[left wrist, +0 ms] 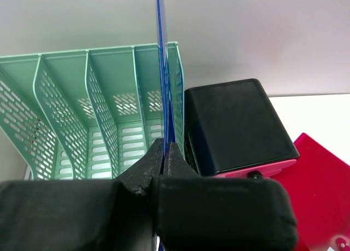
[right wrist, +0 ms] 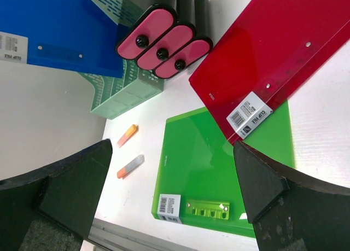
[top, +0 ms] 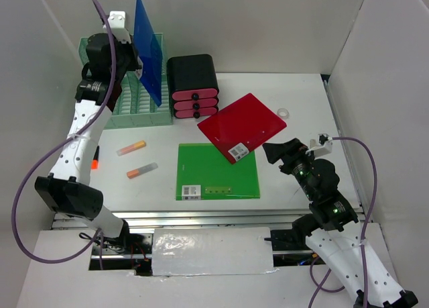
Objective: Organize the desk
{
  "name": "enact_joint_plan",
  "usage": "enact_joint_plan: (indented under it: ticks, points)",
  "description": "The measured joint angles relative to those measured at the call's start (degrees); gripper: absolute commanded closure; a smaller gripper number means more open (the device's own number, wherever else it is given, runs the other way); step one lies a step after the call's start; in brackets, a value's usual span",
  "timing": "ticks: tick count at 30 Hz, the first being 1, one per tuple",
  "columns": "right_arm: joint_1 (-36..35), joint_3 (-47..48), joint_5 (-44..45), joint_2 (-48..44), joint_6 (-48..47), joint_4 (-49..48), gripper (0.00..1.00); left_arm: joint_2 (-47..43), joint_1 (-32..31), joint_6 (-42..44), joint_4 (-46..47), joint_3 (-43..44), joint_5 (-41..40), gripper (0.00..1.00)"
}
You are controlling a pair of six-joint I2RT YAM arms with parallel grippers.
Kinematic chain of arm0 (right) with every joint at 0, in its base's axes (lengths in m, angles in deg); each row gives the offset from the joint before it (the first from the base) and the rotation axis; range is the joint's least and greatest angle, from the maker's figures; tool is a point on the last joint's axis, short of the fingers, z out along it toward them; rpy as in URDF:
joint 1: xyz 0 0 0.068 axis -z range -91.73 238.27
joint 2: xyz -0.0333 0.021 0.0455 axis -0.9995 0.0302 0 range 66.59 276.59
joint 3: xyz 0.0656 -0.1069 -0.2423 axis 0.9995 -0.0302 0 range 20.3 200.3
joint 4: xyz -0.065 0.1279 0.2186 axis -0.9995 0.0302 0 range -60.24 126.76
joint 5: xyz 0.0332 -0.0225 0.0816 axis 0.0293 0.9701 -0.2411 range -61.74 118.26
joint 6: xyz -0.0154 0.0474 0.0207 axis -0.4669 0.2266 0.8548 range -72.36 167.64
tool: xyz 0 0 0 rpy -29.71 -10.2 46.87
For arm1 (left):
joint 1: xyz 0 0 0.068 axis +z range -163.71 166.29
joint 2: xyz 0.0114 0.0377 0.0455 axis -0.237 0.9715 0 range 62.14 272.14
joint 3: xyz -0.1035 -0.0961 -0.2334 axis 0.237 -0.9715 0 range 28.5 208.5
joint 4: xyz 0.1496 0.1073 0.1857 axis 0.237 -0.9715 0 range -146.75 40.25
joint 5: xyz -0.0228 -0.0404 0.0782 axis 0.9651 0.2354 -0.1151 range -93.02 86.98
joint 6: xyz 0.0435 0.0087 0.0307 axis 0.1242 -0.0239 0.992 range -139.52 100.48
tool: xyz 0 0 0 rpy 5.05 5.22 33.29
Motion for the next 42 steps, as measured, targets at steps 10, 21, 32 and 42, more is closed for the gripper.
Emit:
enact_joint_plan:
  ticks: [10, 21, 32, 42]
  points:
    - [0.0, -0.1, -0.2, 0.0, 0.0, -0.8, 0.0, 0.5, 0.0, 0.1, 3.5, -5.0, 0.0, 0.85]
    - [0.0, -0.3, -0.4, 0.1, 0.3, -1.2, 0.0, 8.5, 0.0, 0.4, 1.6, -0.5, 0.4, 0.69]
    - [0.0, -0.6, -1.2, 0.3, 0.5, -1.7, 0.0, 9.1, 0.0, -1.9, 1.0, 2.7, -2.3, 0.0]
    - [0.0, -1.5, -0.8, 1.5, 0.3, -2.6, 0.0, 3.6, 0.0, -7.8, -2.4, 3.7, -7.3, 0.01]
